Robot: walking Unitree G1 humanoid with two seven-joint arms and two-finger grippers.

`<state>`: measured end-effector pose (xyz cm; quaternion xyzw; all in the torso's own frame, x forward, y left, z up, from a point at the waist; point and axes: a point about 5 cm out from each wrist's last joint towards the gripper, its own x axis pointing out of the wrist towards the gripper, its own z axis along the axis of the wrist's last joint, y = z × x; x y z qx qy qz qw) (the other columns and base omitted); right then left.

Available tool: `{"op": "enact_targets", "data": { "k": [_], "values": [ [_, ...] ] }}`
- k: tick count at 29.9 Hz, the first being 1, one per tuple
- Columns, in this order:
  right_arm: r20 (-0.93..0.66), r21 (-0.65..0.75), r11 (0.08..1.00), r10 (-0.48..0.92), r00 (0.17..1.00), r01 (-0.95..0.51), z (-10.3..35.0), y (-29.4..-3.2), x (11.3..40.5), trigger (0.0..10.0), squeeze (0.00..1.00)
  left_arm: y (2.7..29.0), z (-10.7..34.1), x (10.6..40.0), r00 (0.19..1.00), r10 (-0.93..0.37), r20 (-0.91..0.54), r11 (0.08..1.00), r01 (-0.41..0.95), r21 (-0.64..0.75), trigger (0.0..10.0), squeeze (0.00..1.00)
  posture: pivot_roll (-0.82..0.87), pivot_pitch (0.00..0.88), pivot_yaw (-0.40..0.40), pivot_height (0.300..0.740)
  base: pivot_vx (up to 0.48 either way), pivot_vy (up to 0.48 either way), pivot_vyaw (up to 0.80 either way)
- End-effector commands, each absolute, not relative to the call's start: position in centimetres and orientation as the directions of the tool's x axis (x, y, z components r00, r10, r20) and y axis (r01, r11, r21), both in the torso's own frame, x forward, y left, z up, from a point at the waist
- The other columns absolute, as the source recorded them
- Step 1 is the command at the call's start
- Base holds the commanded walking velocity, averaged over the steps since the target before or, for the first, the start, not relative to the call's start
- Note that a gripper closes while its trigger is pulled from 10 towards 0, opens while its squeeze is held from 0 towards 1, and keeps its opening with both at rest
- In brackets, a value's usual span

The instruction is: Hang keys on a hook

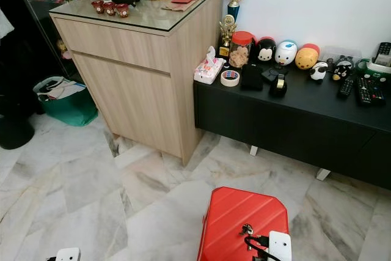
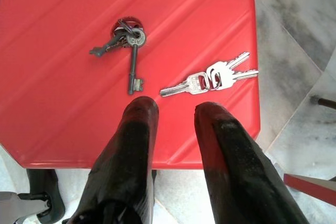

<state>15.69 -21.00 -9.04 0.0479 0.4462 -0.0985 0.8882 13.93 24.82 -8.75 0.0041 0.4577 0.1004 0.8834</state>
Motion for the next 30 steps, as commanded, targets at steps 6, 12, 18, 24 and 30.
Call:
{"op": "enact_targets", "data": {
  "k": [6, 12, 18, 24, 30],
  "values": [
    [-0.811, 0.013, 0.972, -0.126, 0.572, 0.234, -9.3, -20.5, 15.4, 10.0, 0.00, 24.9, -8.8, 13.6, 0.557, 0.183, -0.810, 0.979, -0.176, 0.100, 10.0, 0.00, 0.03, 0.000, 0.013, 0.701, 0.000, 0.000, 0.00],
    [-0.810, 0.003, 0.973, -0.132, 0.572, 0.229, -9.2, -20.9, 15.4, 10.0, 0.00, 24.9, -8.8, 13.6, 0.560, 0.184, -0.808, 0.979, -0.173, 0.103, 10.0, 0.00, 0.03, 0.000, 0.011, 0.681, 0.000, 0.000, 0.00],
    [-0.785, -0.009, 0.971, -0.153, 0.601, 0.237, -8.6, -21.6, 16.4, 10.0, 0.00, 25.0, -8.5, 13.9, 0.597, 0.205, -0.775, 0.975, -0.190, 0.112, 10.0, 0.00, 0.04, 0.000, 0.003, 0.681, 0.000, 0.000, 0.00],
    [-0.718, 0.023, 0.971, -0.151, 0.679, 0.240, -7.2, -21.4, 19.2, 10.0, 0.00, 25.1, -8.1, 14.3, 0.654, 0.228, -0.722, 0.969, -0.226, 0.101, 10.0, 0.00, 0.03, 0.000, 0.000, 0.681, 0.000, 0.000, 0.00],
    [-0.645, 0.054, 0.974, -0.136, 0.752, 0.222, -5.8, -20.8, 21.7, 10.0, 0.00, 25.9, -2.2, 23.4, 0.875, 0.240, -0.421, 0.969, -0.187, 0.163, 10.0, 0.00, 0.02, 0.000, -0.002, 0.681, 0.000, 0.000, 0.00]
  ]
}}
